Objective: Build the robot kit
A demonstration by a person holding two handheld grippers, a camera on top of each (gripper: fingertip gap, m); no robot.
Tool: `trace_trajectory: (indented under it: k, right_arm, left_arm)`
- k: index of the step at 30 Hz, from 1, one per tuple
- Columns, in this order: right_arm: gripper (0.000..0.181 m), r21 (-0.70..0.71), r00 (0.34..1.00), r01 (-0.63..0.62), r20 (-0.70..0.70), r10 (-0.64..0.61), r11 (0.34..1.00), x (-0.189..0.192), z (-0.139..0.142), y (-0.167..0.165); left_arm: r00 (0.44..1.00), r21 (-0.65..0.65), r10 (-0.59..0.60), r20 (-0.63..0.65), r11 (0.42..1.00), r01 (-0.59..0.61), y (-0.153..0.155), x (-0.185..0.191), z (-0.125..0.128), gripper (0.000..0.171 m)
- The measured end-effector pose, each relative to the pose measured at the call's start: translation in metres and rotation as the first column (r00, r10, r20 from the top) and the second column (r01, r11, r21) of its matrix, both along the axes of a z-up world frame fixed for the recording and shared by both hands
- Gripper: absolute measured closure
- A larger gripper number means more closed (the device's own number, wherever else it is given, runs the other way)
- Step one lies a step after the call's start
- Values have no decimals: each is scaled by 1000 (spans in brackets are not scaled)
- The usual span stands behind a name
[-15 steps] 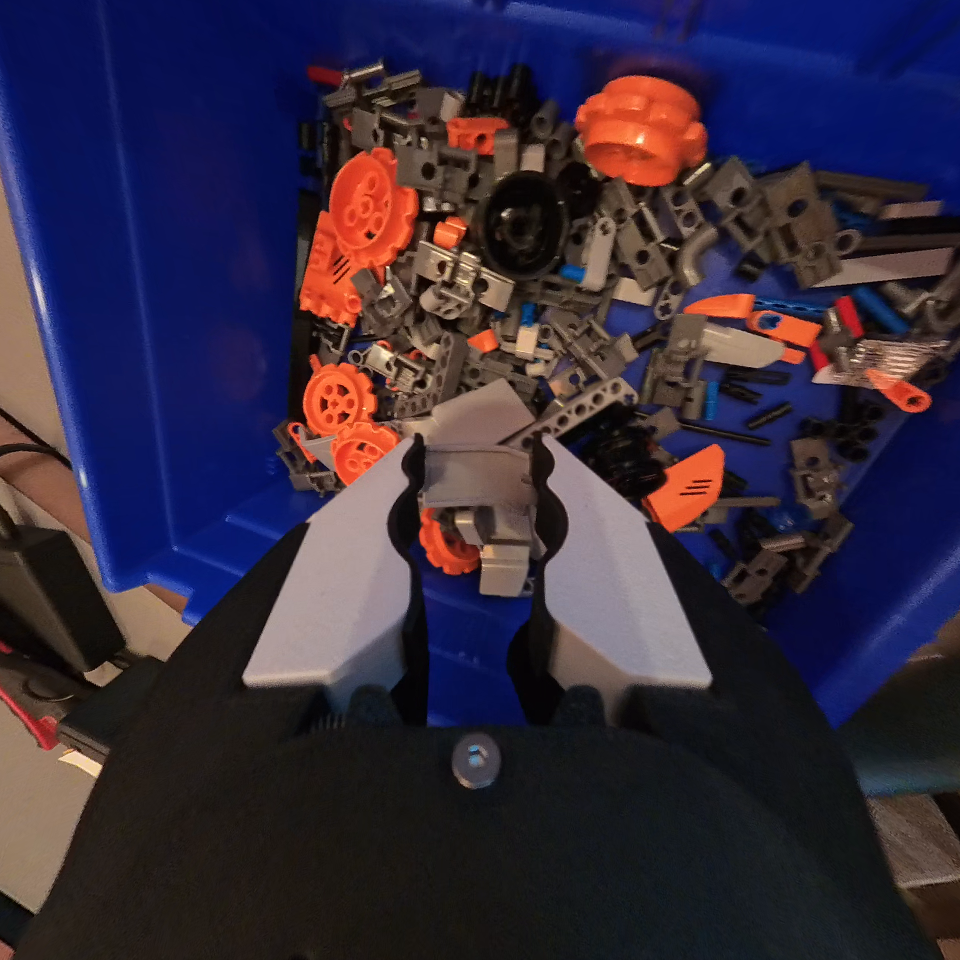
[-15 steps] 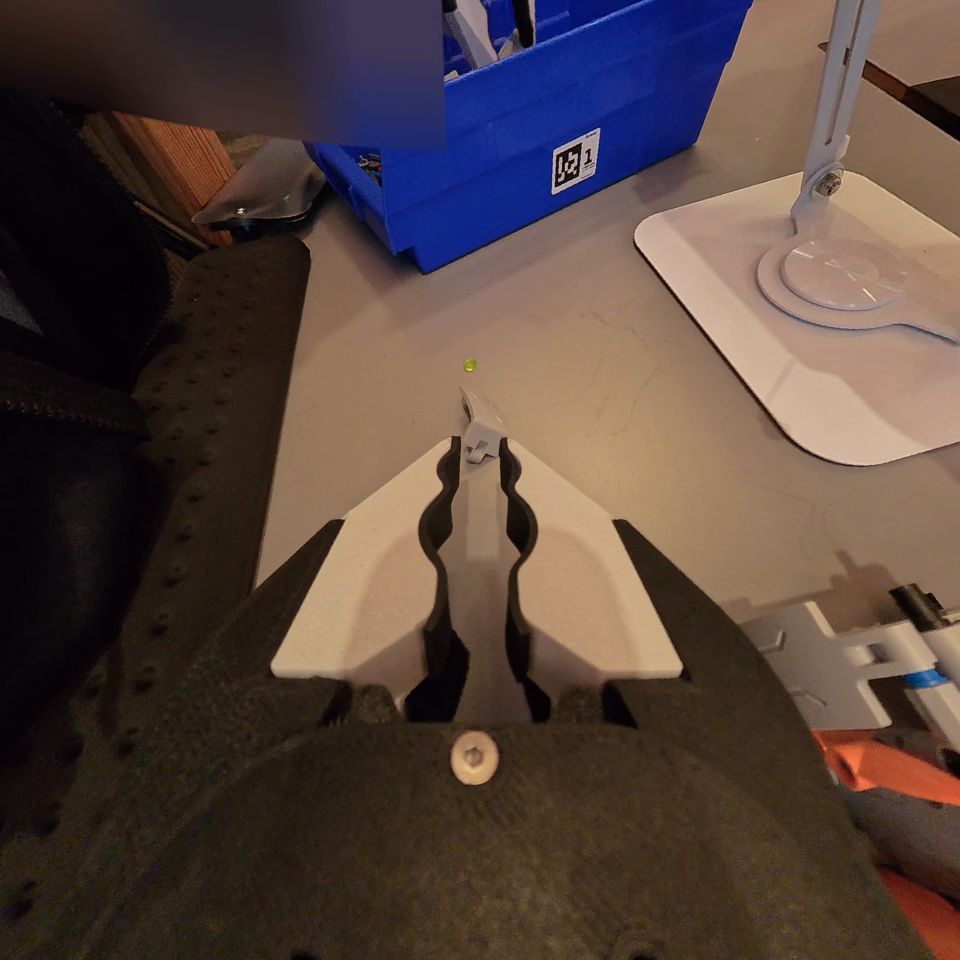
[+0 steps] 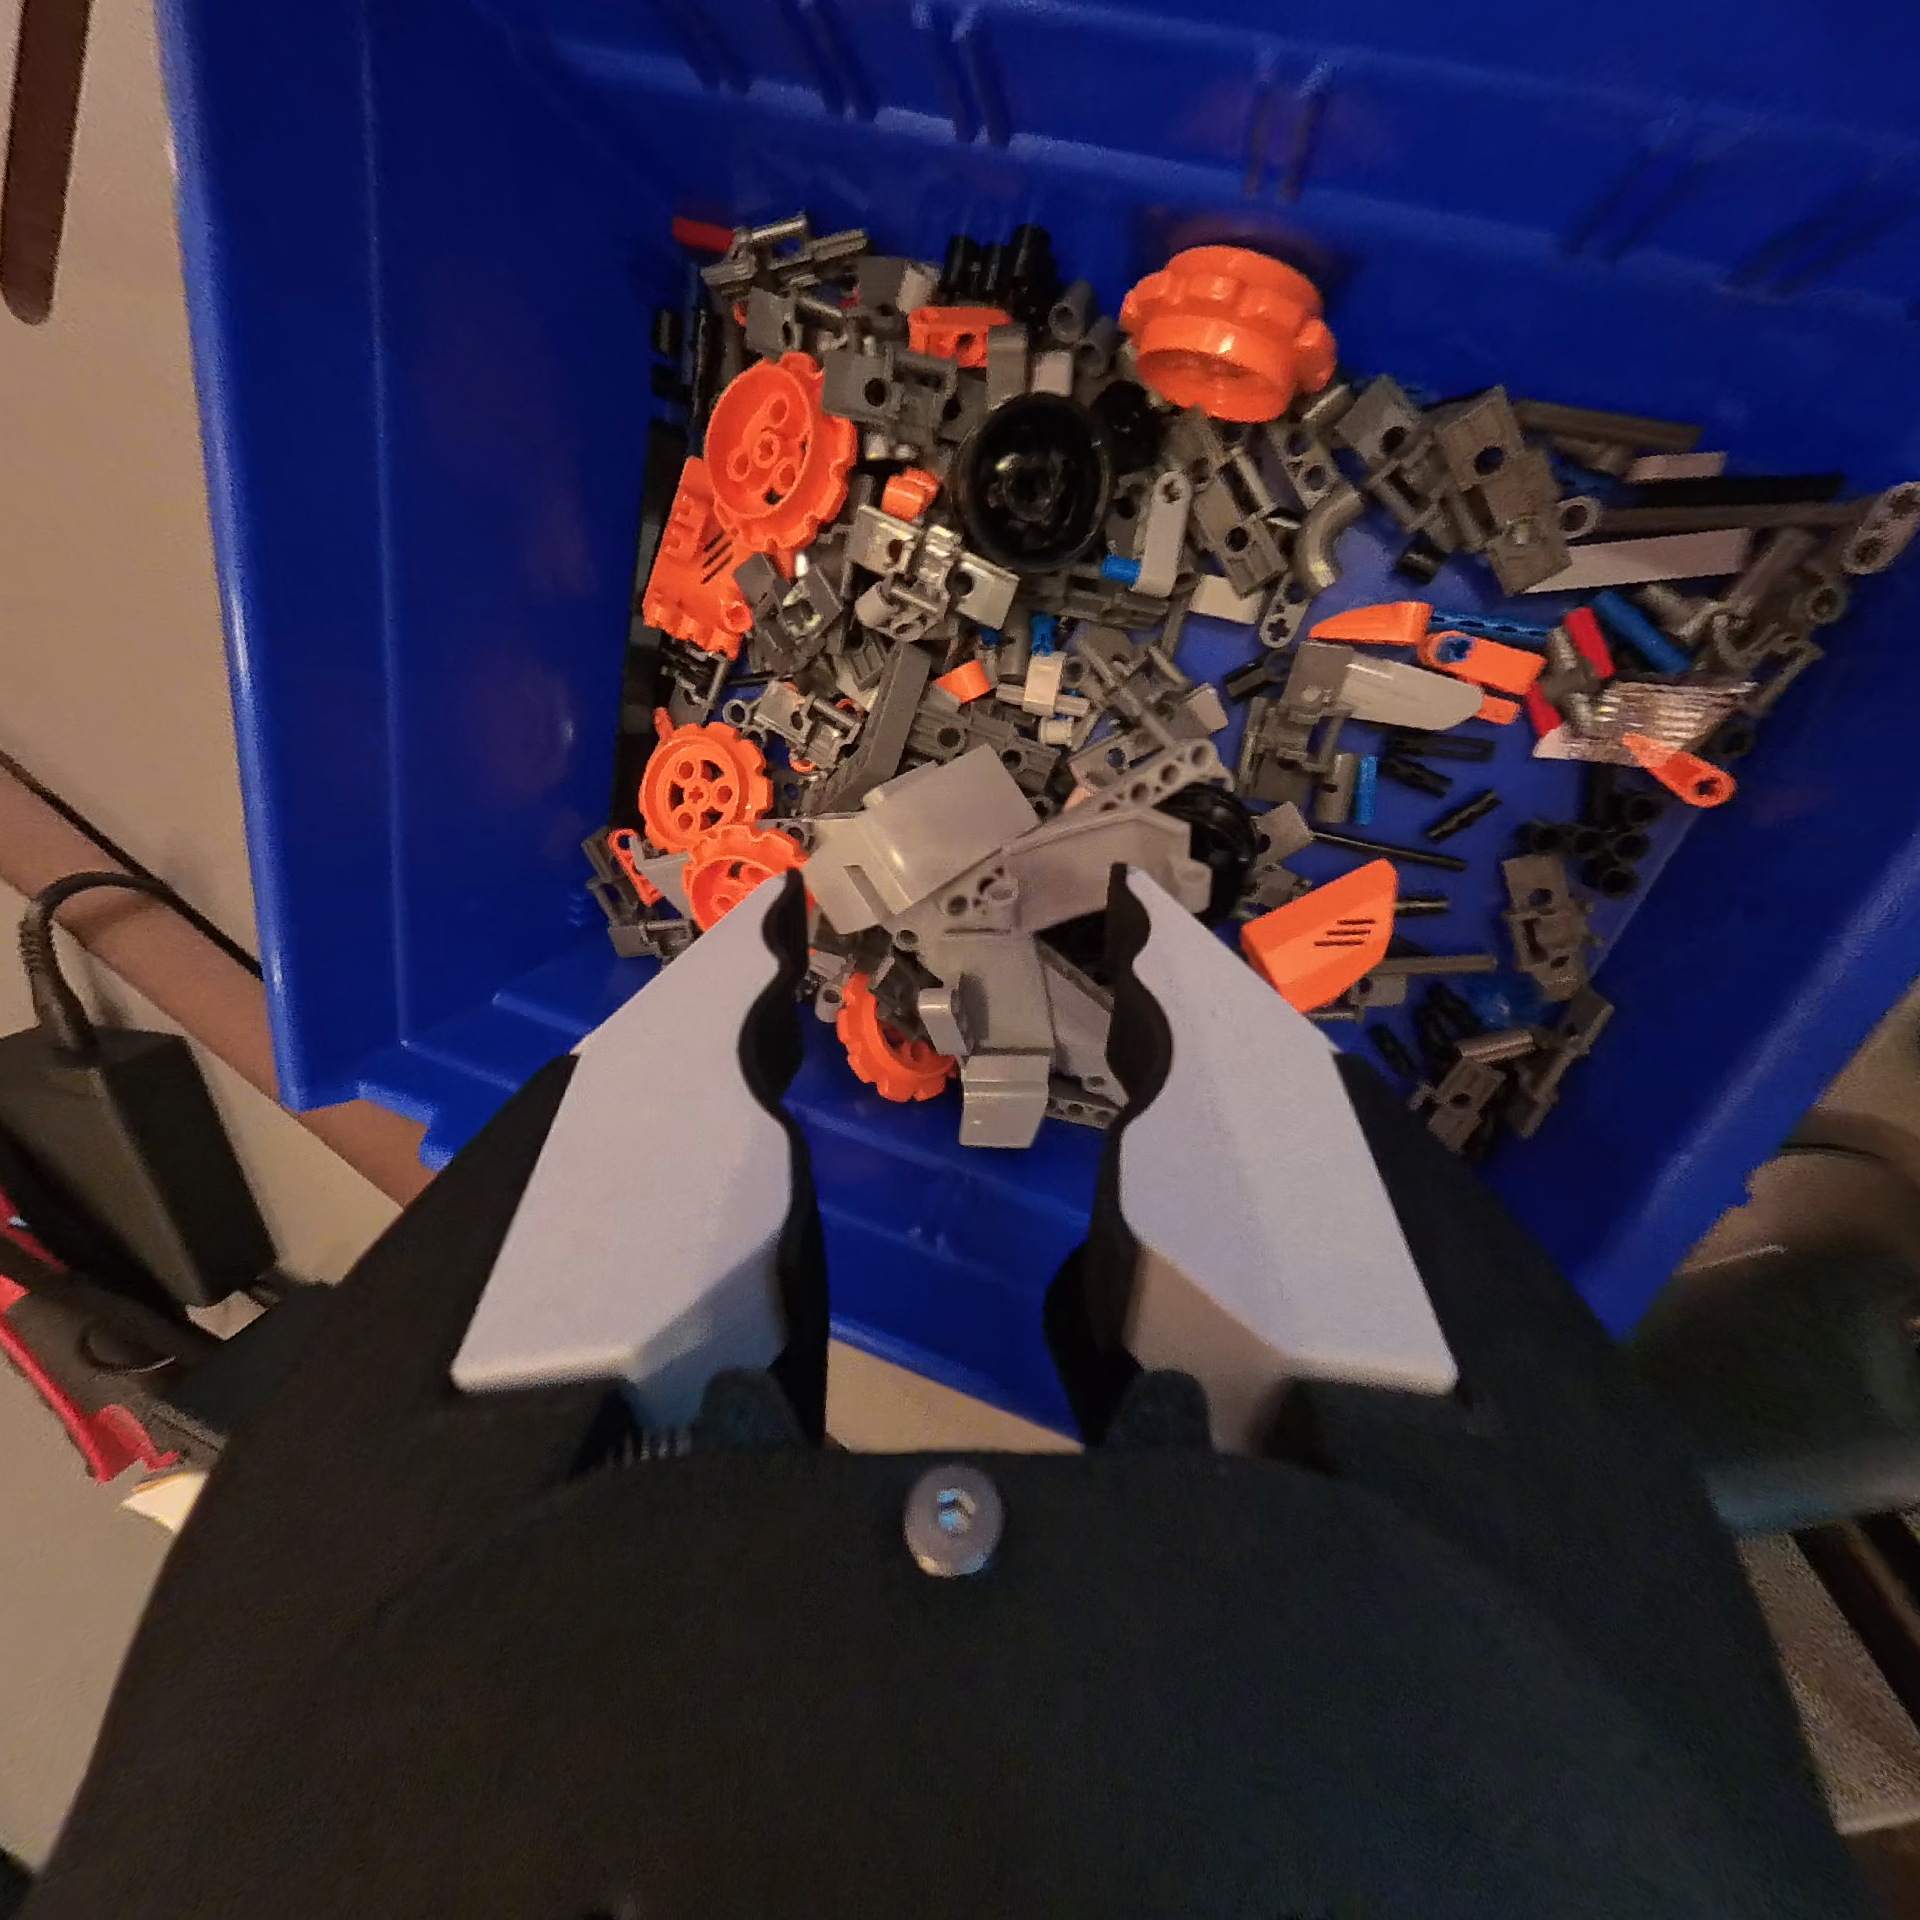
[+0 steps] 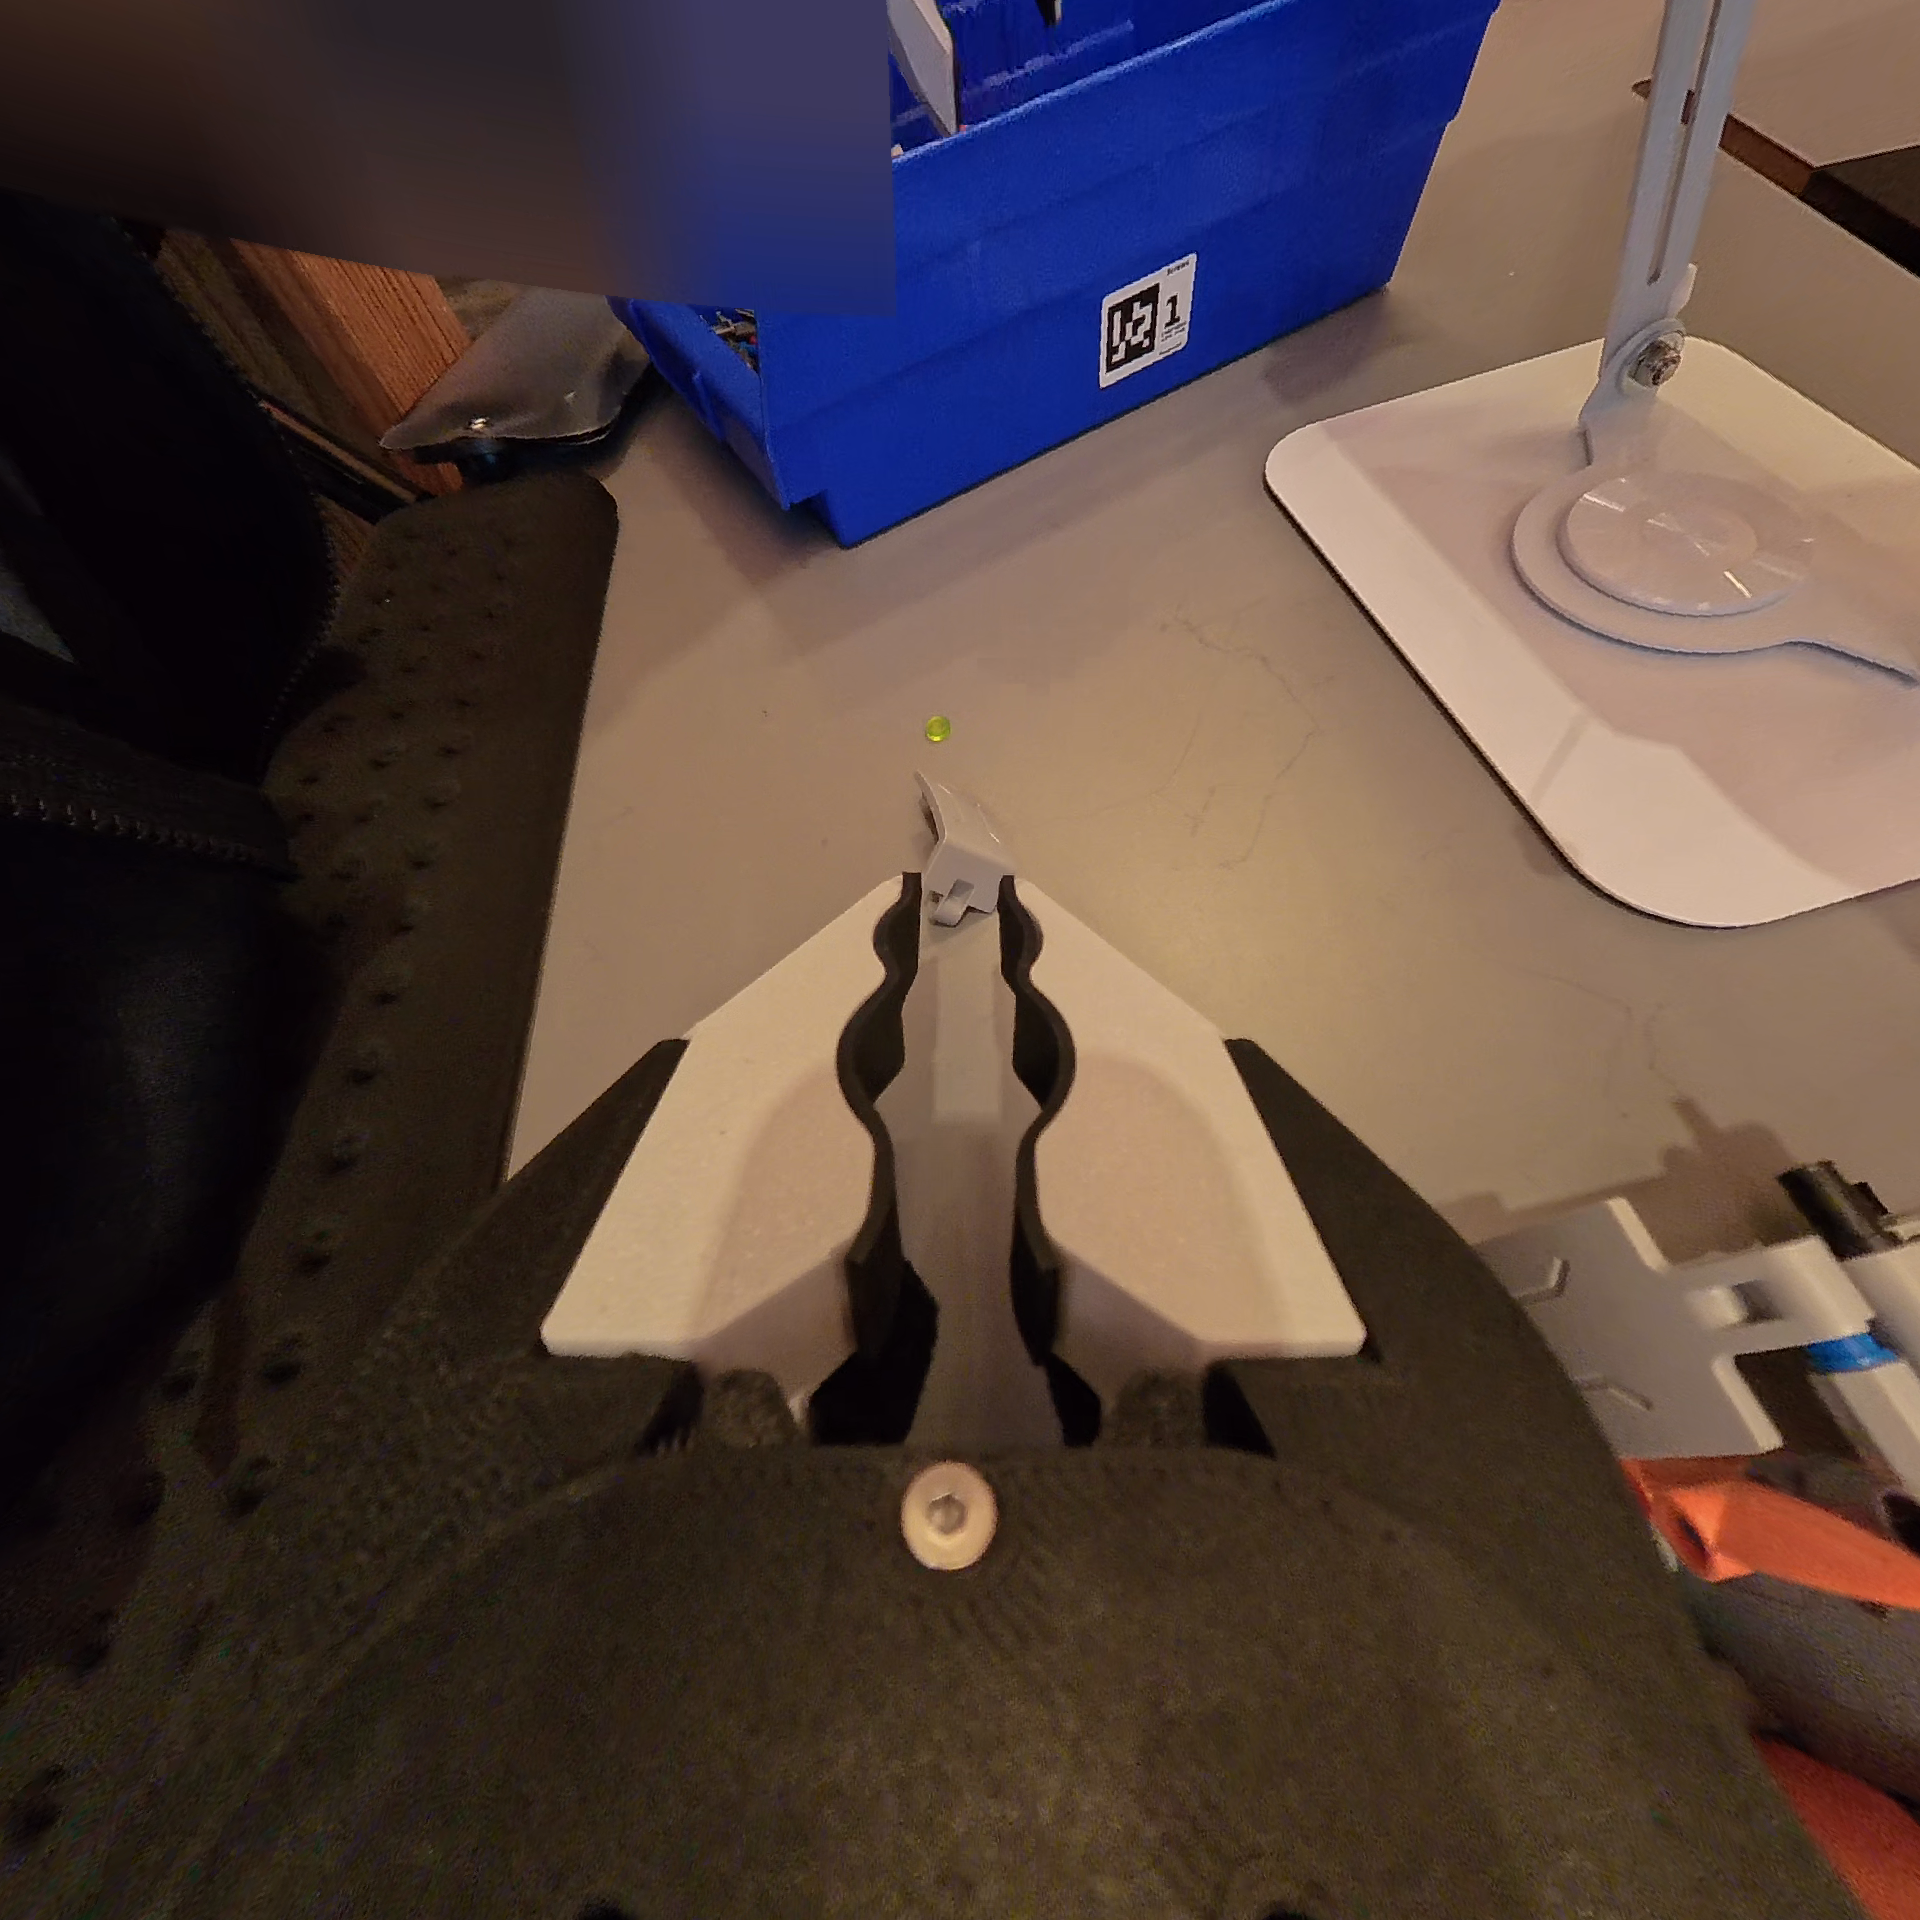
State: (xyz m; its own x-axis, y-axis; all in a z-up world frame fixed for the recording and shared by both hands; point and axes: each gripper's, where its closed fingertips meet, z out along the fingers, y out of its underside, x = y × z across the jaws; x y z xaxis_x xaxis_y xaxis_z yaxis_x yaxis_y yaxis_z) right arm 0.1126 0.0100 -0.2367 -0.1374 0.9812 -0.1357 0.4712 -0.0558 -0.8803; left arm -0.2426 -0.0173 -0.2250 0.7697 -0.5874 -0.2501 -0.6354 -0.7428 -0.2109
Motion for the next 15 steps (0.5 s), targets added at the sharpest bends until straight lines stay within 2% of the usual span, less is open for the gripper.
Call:
trace_trajectory:
  k: [5, 7, 15]
  right_arm:
    - [169, 1, 1000, 0, -3, 0, 1000, 0, 1, 0]
    - [169, 3, 1000, 1, -4, -1, 1000, 0, 1, 0]
    - [169, 0, 1000, 0, -2, 0, 1000, 0, 0, 0]
  left_arm:
    - [992, -42, -88, 90, 995, 92, -18, 35, 5, 118]
    - [990, -63, -110, 89, 991, 116, -24, 45, 2, 121]
    - [967, -236, -198, 161, 944, 233, -60, 92, -40, 122]
